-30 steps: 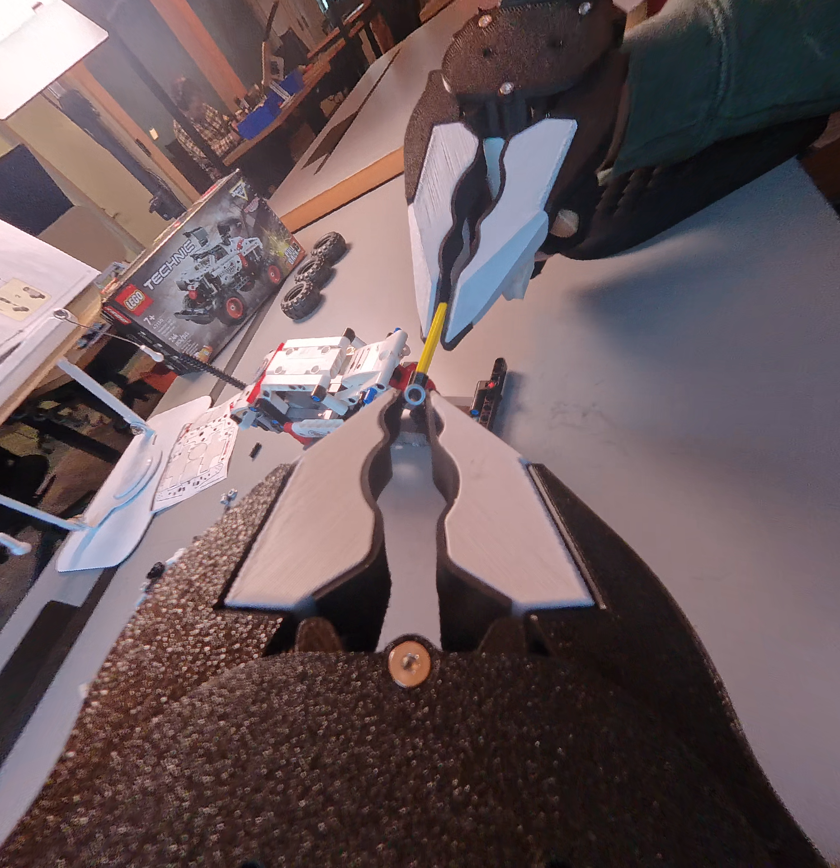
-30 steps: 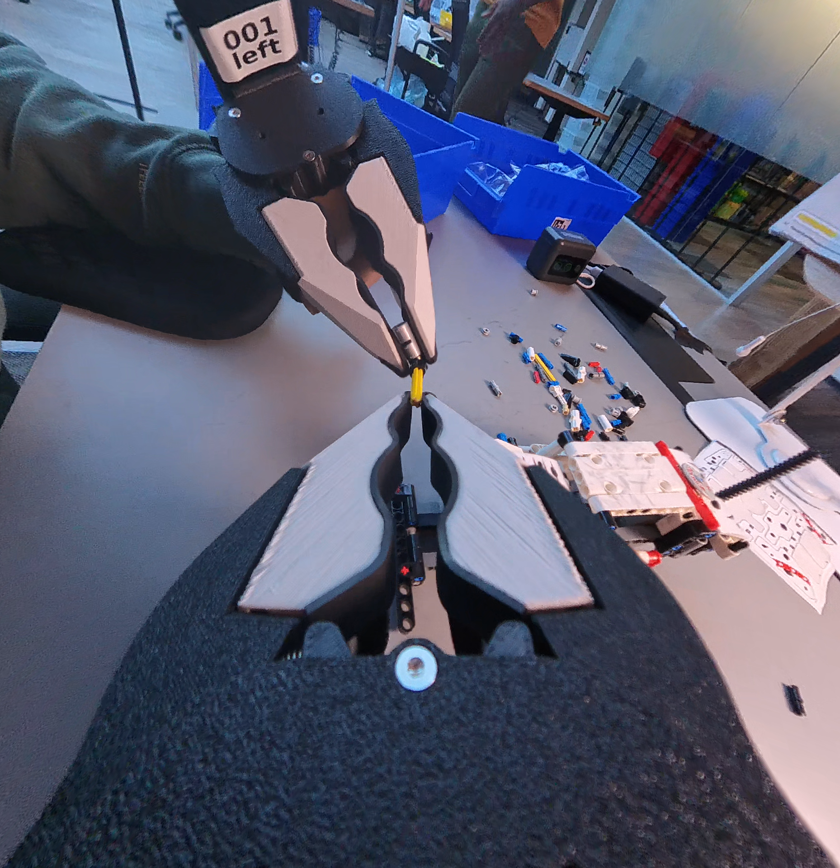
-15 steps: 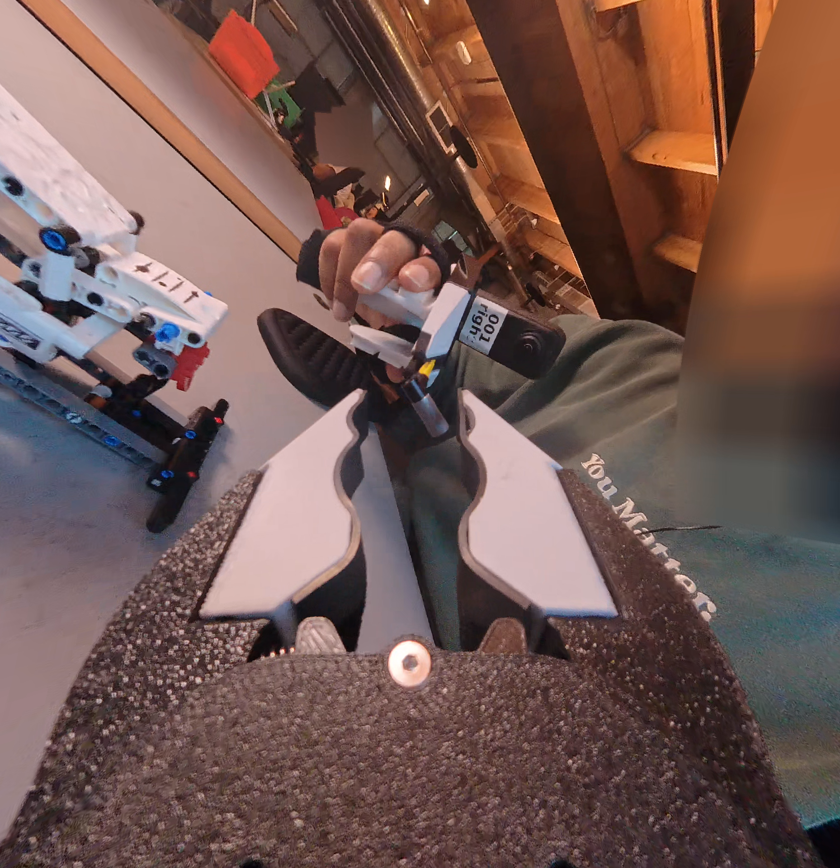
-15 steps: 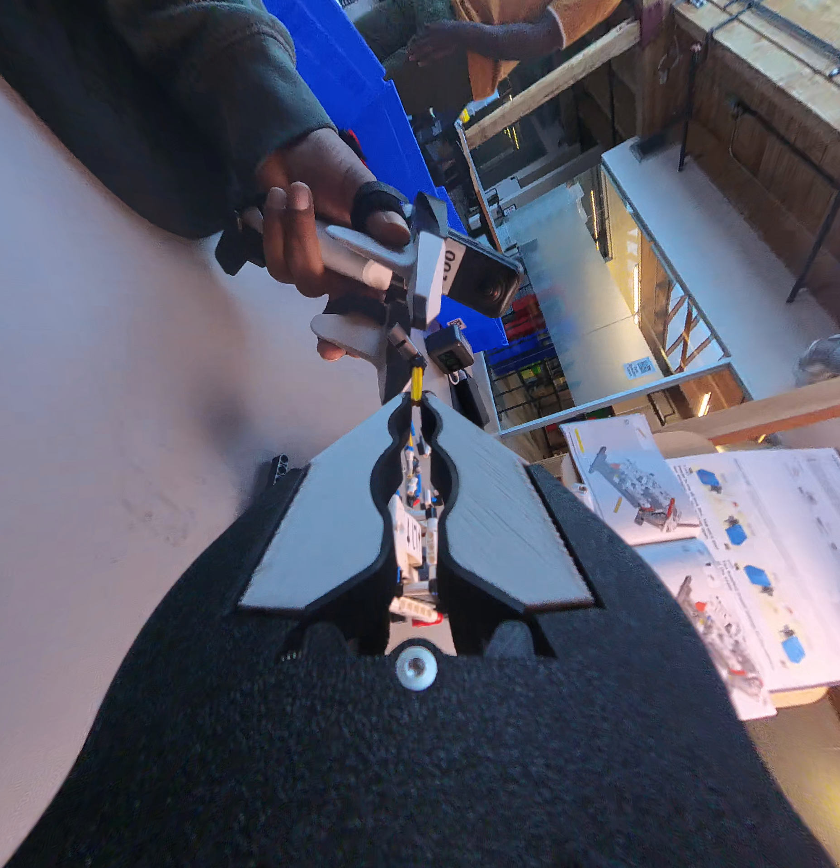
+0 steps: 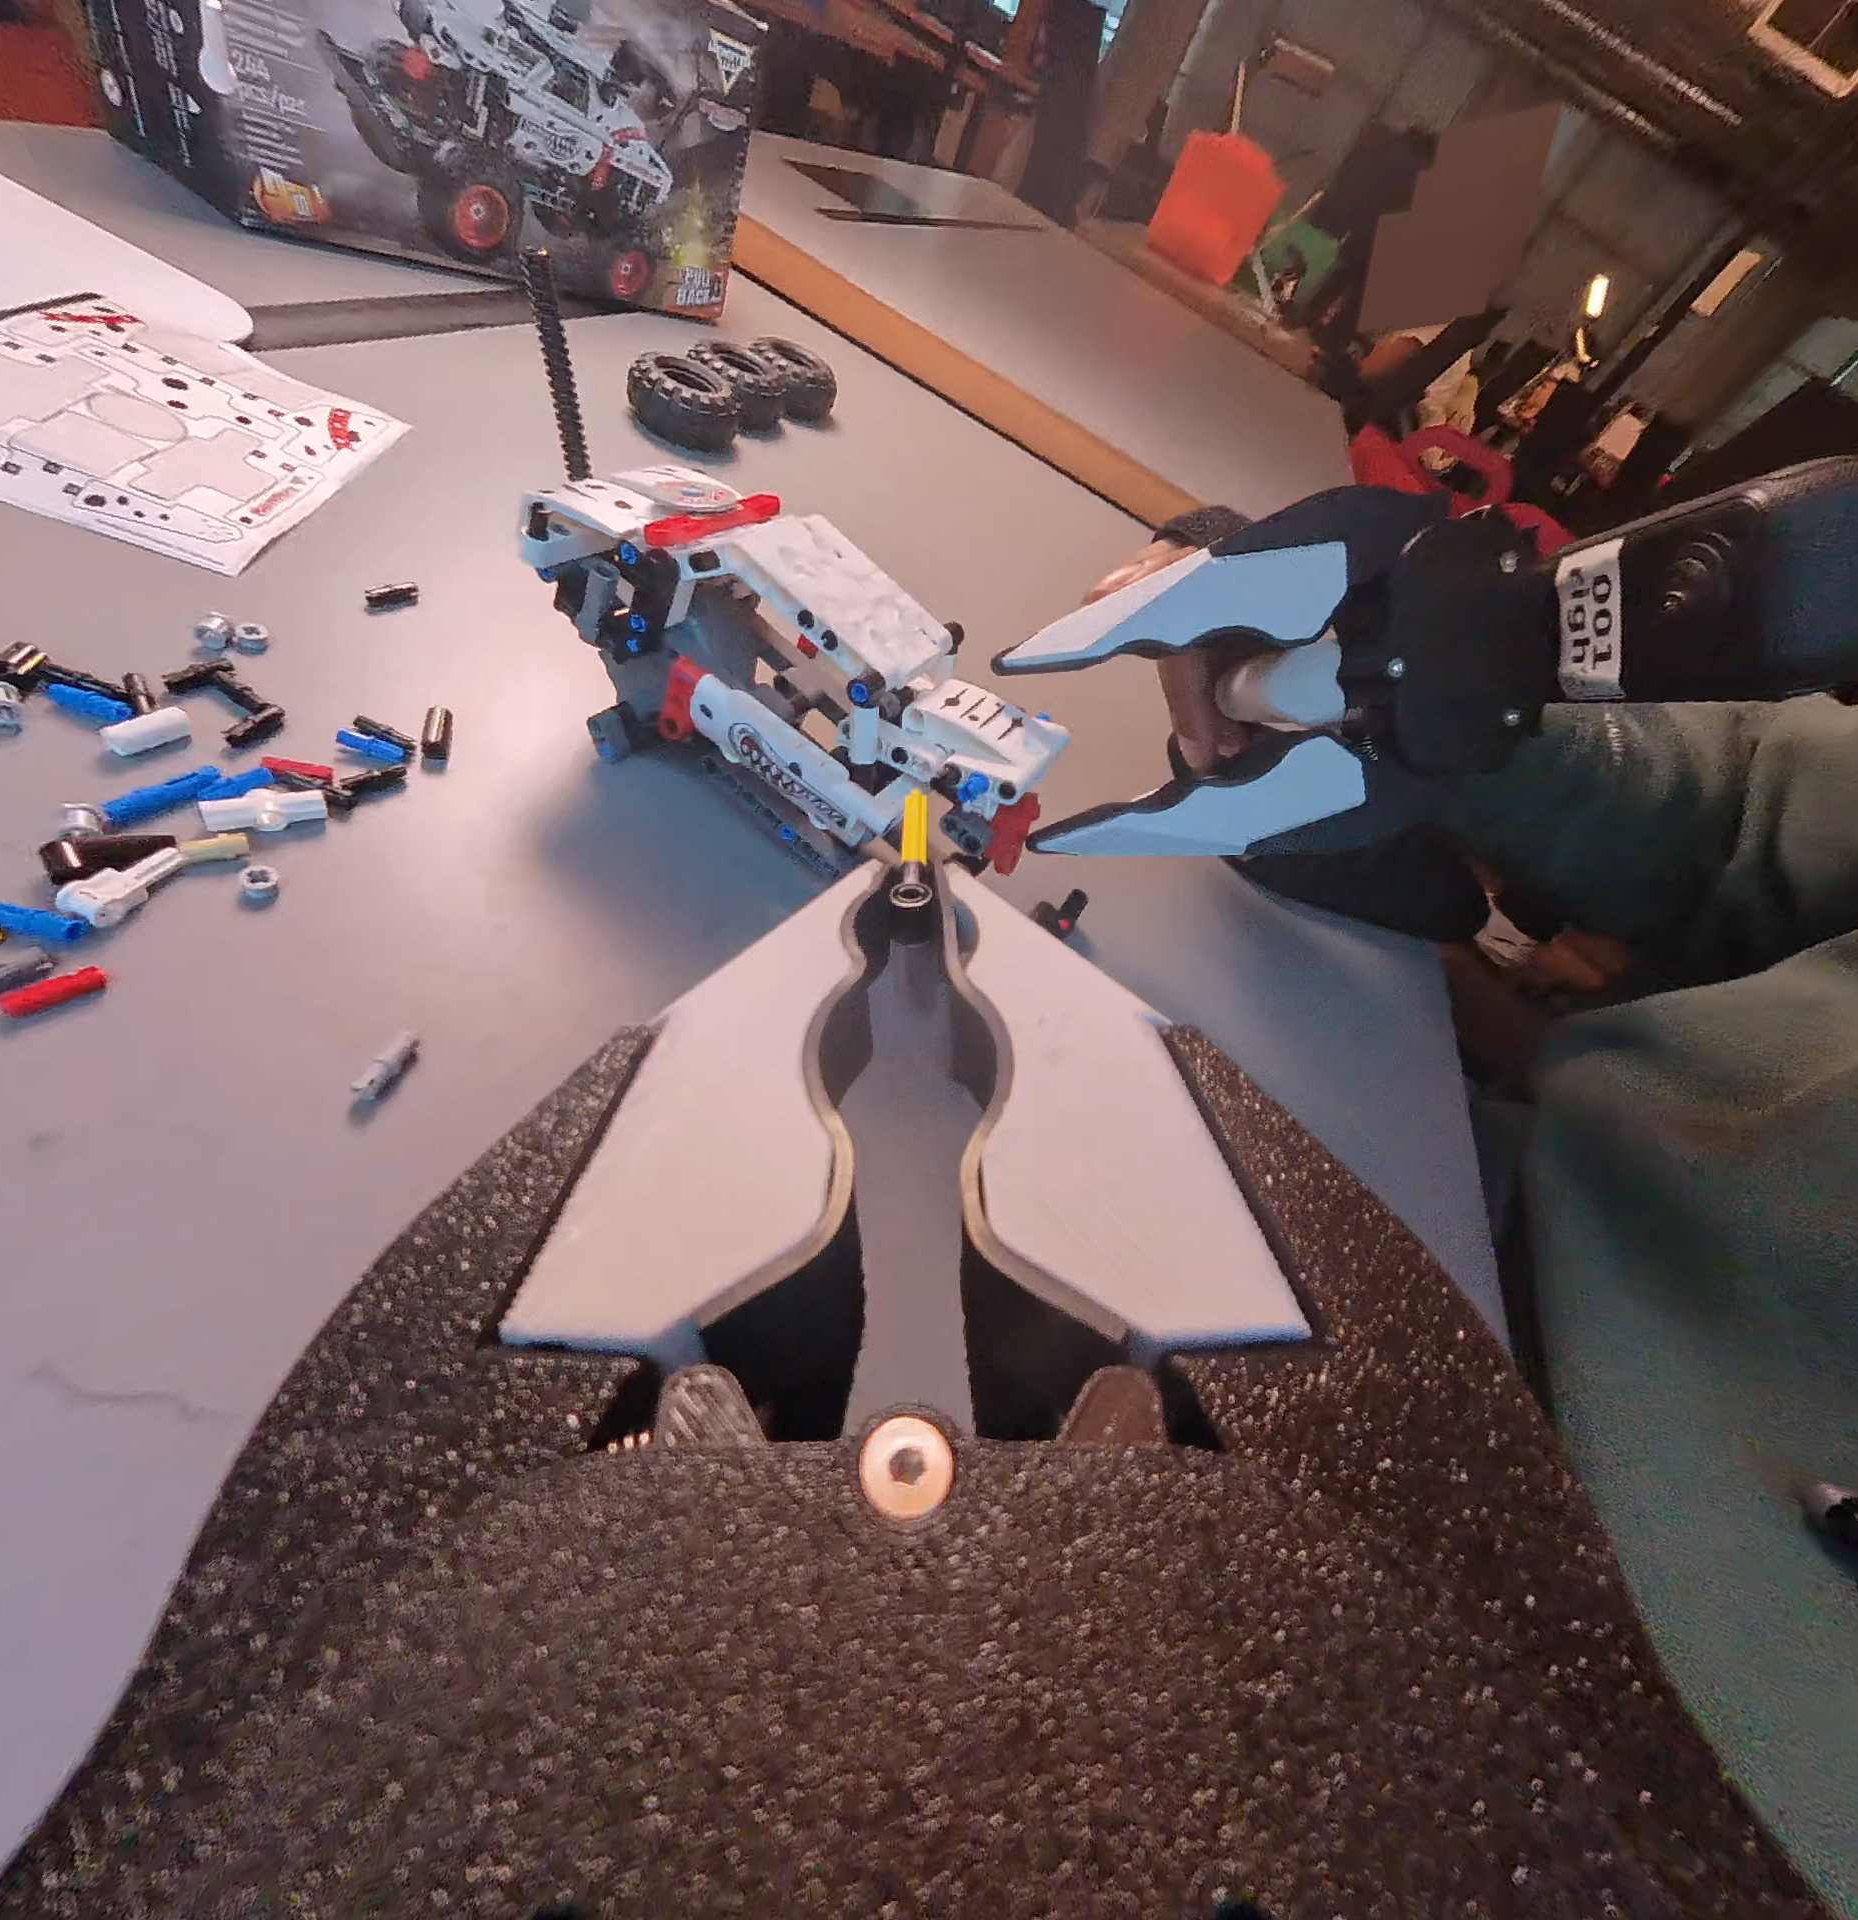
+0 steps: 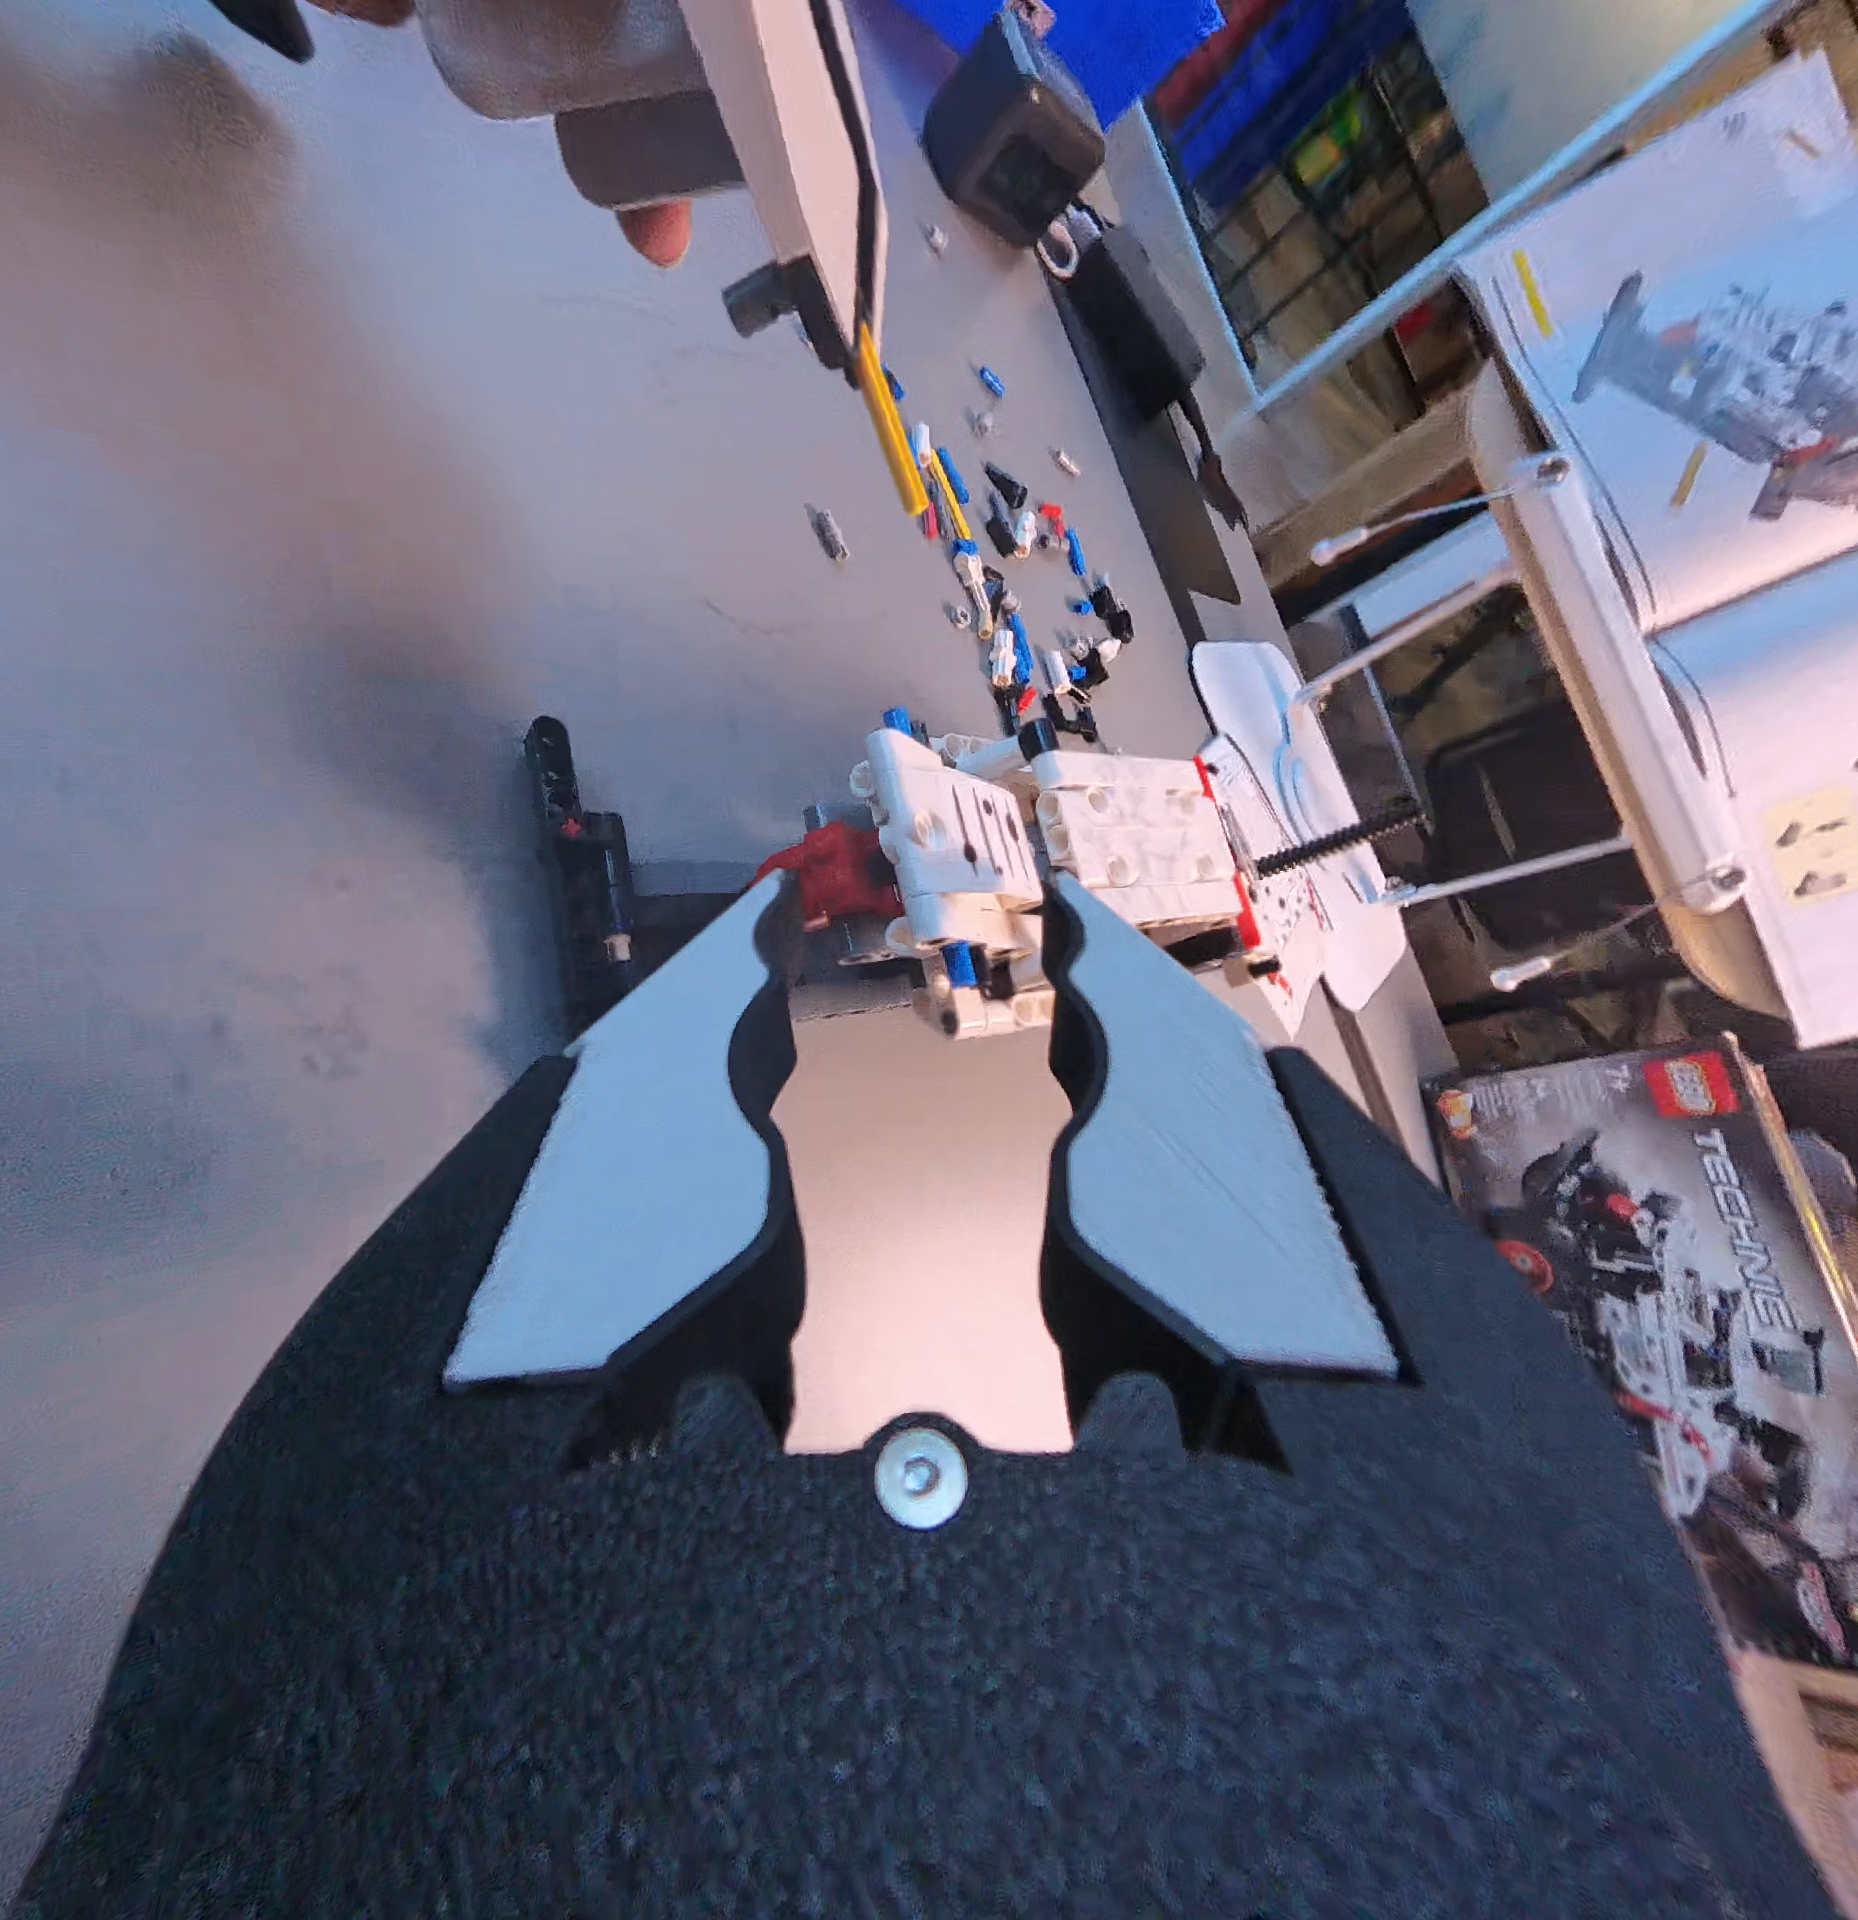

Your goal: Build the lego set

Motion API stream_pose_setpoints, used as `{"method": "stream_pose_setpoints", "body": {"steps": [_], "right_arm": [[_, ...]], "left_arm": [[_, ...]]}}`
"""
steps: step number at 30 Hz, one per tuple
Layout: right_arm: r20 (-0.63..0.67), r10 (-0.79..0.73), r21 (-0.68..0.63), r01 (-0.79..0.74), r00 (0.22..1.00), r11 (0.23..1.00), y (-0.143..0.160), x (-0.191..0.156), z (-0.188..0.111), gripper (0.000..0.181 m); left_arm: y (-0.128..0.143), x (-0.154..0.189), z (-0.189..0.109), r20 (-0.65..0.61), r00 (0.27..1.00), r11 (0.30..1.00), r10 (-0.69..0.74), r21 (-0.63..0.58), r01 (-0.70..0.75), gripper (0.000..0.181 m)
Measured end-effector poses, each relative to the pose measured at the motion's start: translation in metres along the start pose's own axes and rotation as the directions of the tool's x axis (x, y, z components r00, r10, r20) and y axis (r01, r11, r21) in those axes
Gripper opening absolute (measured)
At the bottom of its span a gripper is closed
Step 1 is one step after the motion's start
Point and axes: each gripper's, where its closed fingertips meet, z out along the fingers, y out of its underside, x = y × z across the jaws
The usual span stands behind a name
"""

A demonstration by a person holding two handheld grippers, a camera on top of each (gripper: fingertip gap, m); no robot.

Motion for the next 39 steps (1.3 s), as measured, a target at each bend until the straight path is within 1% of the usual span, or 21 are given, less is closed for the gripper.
{"method": "stream_pose_setpoints", "body": {"steps": [1,3,5,7,8,10,12,14,16,17,18,20,22,24,27,28,30,32,33,35,39], "right_arm": [[-0.019,0.0,-0.014,-0.001,1.0,1.0,0.0,-0.002,0.003,0.044],[-0.017,-0.032,0.009,0.032,0.999,0.999,-0.006,-0.005,0.006,0.034],[0.039,-0.032,0.0,0.032,0.999,0.999,-0.008,-0.004,0.006,0.032],[0.113,-0.03,-0.029,0.034,0.993,0.999,-0.007,-0.003,0.005,0.031],[0.145,-0.028,-0.036,0.034,0.989,0.999,-0.008,-0.001,0.004,0.025],[0.202,0.013,-0.016,-0.01,0.979,1.0,-0.015,0.006,0.0,0.0],[0.235,0.047,-0.034,-0.041,0.971,0.999,-0.016,0.02,0.0,0.0],[0.25,0.007,-0.079,0.013,0.968,0.997,-0.008,0.029,0.002,0.002],[0.306,-0.035,-0.024,0.045,0.951,0.999,-0.019,0.021,-0.003,0.02],[0.338,-0.049,-0.003,0.053,0.94,0.999,-0.023,0.014,-0.005,0.024],[0.343,-0.082,0.008,0.084,0.936,0.996,-0.023,0.009,-0.006,0.028],[0.269,-0.221,-0.018,0.234,0.937,0.972,-0.011,0.011,0.0,0.027],[0.222,-0.332,-0.027,0.346,0.917,0.938,-0.002,0.011,0.003,0.023],[0.185,-0.382,-0.008,0.39,0.906,0.921,-0.002,0.009,0.005,0.015],[0.163,-0.431,0.006,0.436,0.887,0.9,-0.003,0.007,0.006,0.012],[0.177,-0.417,0.009,0.422,0.892,0.907,-0.004,0.008,0.005,0.012],[0.222,-0.328,0.033,0.329,0.918,0.944,-0.009,0.011,0.002,0.011],[0.313,-0.174,0.056,0.165,0.934,0.985,-0.016,0.015,-0.003,0.009],[0.379,-0.084,0.039,0.075,0.922,0.996,-0.015,0.016,-0.004,0.009],[0.458,0.071,0.014,-0.087,0.886,0.996,-0.015,0.023,-0.003,0.009],[0.593,0.312,-0.096,-0.32,0.742,0.943,-0.012,0.033,-0.004,0.009]], "left_arm": [[0.002,-0.001,0.0,0.006,1.0,1.0,0.012,-0.011,-0.012,0.007],[0.006,-0.003,0.002,0.023,0.999,0.999,0.039,-0.036,-0.038,0.007],[0.01,-0.002,0.003,0.026,0.998,0.997,0.058,-0.052,-0.056,0.007],[0.011,0.002,0.005,0.002,0.999,0.998,0.048,-0.05,-0.048,0.007],[0.011,0.004,0.005,-0.008,0.999,0.998,0.046,-0.051,-0.046,0.007],[0.013,0.007,0.007,-0.017,0.998,0.996,0.056,-0.062,-0.057,0.007],[0.016,0.01,0.009,-0.027,0.997,0.994,0.068,-0.081,-0.069,0.007],[0.02,0.012,0.011,-0.031,0.996,0.992,0.078,-0.102,-0.081,0.007],[0.025,0.013,0.014,-0.032,0.995,0.987,0.093,-0.127,-0.096,0.007],[0.029,0.015,0.015,-0.042,0.995,0.984,0.095,-0.146,-0.1,0.007],[0.033,0.018,0.016,-0.062,0.994,0.981,0.095,-0.166,-0.104,0.007],[0.039,0.024,0.02,-0.097,0.99,0.972,0.107,-0.198,-0.124,0.007],[0.045,0.024,0.025,-0.09,0.987,0.963,0.134,-0.223,-0.151,0.007],[0.05,0.024,0.031,-0.082,0.983,0.952,0.163,-0.248,-0.179,0.007],[0.06,0.021,0.037,-0.056,0.971,0.923,0.231,-0.303,-0.237,0.007],[0.064,0.019,0.039,-0.05,0.966,0.911,0.255,-0.323,-0.257,0.007],[0.072,0.016,0.04,-0.04,0.953,0.885,0.299,-0.363,-0.293,0.007],[0.076,0.019,0.042,-0.063,0.946,0.871,0.317,-0.376,-0.317,0.007],[0.08,0.017,0.042,-0.058,0.944,0.858,0.325,-0.4,-0.321,0.007],[0.088,0.014,0.043,-0.054,0.94,0.834,0.338,-0.445,-0.326,0.007],[0.09,0.013,0.044,-0.05,0.937,0.827,0.345,-0.456,-0.328,0.007]]}}
